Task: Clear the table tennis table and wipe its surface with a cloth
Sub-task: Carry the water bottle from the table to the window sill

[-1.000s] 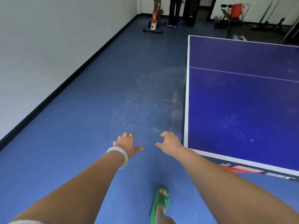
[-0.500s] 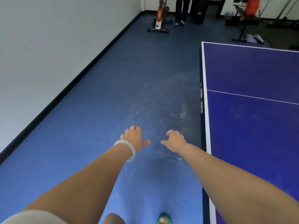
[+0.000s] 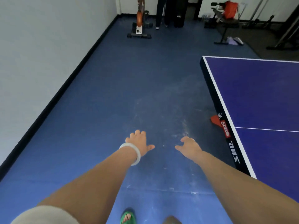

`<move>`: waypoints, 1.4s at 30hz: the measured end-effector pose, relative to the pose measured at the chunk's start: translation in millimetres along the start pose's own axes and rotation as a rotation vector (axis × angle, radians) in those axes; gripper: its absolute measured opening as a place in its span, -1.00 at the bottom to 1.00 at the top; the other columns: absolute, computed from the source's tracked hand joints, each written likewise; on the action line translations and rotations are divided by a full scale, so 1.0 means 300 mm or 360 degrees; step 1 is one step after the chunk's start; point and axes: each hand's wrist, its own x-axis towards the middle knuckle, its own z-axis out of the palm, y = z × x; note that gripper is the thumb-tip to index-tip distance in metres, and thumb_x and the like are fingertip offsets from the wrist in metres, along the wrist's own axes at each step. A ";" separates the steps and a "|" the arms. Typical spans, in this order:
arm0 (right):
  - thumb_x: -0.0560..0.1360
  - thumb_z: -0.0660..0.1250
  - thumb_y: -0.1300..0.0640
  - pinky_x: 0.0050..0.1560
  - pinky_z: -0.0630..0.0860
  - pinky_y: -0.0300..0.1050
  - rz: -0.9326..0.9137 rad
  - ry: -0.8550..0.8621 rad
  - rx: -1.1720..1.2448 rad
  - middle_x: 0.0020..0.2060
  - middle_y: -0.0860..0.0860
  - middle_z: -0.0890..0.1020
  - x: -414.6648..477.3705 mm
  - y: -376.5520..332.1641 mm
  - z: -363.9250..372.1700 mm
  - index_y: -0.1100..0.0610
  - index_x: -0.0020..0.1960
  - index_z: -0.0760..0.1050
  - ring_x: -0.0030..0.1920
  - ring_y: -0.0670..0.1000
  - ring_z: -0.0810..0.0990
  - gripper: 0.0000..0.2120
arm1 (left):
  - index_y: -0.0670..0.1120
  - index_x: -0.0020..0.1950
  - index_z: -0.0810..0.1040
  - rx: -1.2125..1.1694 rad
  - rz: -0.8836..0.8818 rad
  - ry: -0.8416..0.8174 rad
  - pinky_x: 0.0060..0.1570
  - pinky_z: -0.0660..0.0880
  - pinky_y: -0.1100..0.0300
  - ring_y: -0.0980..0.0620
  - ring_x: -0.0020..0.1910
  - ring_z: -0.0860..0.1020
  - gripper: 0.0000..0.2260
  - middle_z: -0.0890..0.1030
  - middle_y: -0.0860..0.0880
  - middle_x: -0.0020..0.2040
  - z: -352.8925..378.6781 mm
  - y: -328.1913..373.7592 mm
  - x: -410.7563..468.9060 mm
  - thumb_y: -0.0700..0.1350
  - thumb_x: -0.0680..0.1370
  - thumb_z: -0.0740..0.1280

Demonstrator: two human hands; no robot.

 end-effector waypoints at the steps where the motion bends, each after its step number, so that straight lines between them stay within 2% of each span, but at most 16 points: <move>1: 0.56 0.33 -0.04 0.33 0.40 0.07 0.0040 0.0002 0.0042 0.37 0.14 0.37 0.043 -0.036 -0.017 0.14 0.45 0.31 0.35 0.18 0.40 -0.46 | -0.09 0.44 0.29 0.0012 0.0021 -0.0018 0.27 0.36 -0.02 -0.14 0.35 0.35 -0.40 0.34 -0.08 0.37 -0.035 -0.014 0.065 0.27 0.56 0.26; 4: 0.55 0.34 -0.05 0.27 0.46 0.08 0.0132 -0.0010 0.0080 0.35 0.13 0.38 0.187 -0.126 -0.060 0.14 0.44 0.31 0.31 0.17 0.44 -0.46 | -0.08 0.44 0.28 0.0052 0.0104 -0.0073 0.28 0.35 -0.02 -0.14 0.35 0.35 -0.40 0.35 -0.08 0.36 -0.132 -0.026 0.258 0.27 0.56 0.25; 8: 0.56 0.33 -0.05 0.25 0.47 0.00 0.0189 0.0012 0.0044 0.34 0.14 0.40 0.457 -0.251 -0.146 0.15 0.43 0.32 0.31 0.17 0.44 -0.48 | -0.09 0.44 0.29 0.0085 0.0177 -0.0079 0.28 0.34 -0.02 -0.14 0.36 0.34 -0.40 0.34 -0.08 0.37 -0.271 -0.022 0.552 0.26 0.56 0.26; 19: 0.59 0.29 -0.03 0.23 0.50 0.08 0.0307 0.0086 0.0157 0.33 0.15 0.37 1.197 -0.564 -0.546 0.19 0.44 0.27 0.29 0.19 0.43 -0.48 | -0.09 0.48 0.25 0.0188 0.0245 -0.0078 0.32 0.34 -0.04 -0.14 0.38 0.33 -0.38 0.33 -0.08 0.41 -0.700 0.075 1.355 0.26 0.57 0.25; 24: 0.58 0.30 -0.03 0.22 0.52 0.09 0.0517 0.0150 0.0300 0.32 0.15 0.38 1.463 -0.611 -0.690 0.20 0.46 0.26 0.27 0.18 0.46 -0.45 | -0.08 0.48 0.26 0.0287 0.0394 -0.0166 0.30 0.35 -0.04 -0.14 0.36 0.35 -0.39 0.34 -0.08 0.39 -0.829 0.157 1.715 0.26 0.57 0.25; 33: 0.59 0.28 0.02 0.22 0.44 0.04 0.1047 0.0505 0.0634 0.34 0.14 0.37 1.846 -0.686 -0.960 0.19 0.44 0.27 0.34 0.19 0.38 -0.50 | -0.08 0.46 0.28 0.0509 0.0918 -0.0301 0.29 0.32 -0.02 -0.13 0.36 0.34 -0.41 0.33 -0.07 0.39 -1.076 0.368 2.392 0.24 0.57 0.26; 38: 0.59 0.30 0.02 0.23 0.44 0.06 0.1314 0.0771 0.0838 0.33 0.15 0.38 1.937 -0.652 -1.131 0.18 0.42 0.29 0.34 0.20 0.37 -0.52 | -0.08 0.50 0.23 0.0702 0.1214 -0.0336 0.30 0.32 -0.03 -0.14 0.39 0.32 -0.37 0.30 -0.08 0.43 -1.210 0.616 2.655 0.25 0.57 0.25; 42: 0.59 0.30 0.03 0.18 0.46 0.05 0.1451 0.0972 0.0884 0.26 0.15 0.43 2.020 -0.573 -1.266 0.19 0.35 0.34 0.25 0.19 0.42 -0.59 | -0.07 0.51 0.23 0.0759 0.1432 -0.0327 0.32 0.33 -0.03 -0.13 0.39 0.32 -0.37 0.30 -0.07 0.44 -1.276 0.859 2.807 0.26 0.57 0.25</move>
